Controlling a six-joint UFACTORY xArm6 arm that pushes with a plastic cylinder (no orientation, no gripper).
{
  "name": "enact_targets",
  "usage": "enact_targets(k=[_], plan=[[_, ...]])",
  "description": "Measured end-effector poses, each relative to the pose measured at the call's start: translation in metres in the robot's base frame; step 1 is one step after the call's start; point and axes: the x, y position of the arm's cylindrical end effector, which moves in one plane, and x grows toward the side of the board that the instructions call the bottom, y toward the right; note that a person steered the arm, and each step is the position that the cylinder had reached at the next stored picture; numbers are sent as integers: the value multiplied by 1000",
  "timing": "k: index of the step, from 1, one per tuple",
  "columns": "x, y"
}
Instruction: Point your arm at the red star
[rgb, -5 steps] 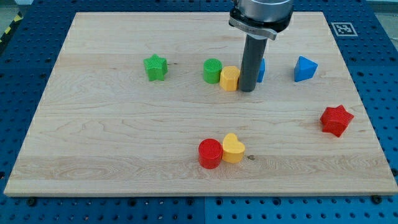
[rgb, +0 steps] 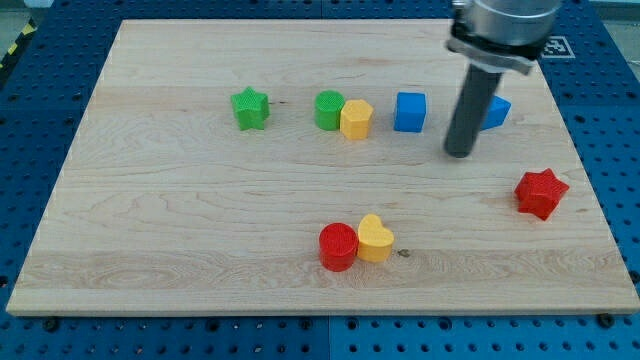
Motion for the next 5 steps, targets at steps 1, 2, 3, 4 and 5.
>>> enact_targets(k=[1, 2, 3, 4, 5], plan=[[0, 61], [7, 126], [24, 167], [47, 167], [100, 160]])
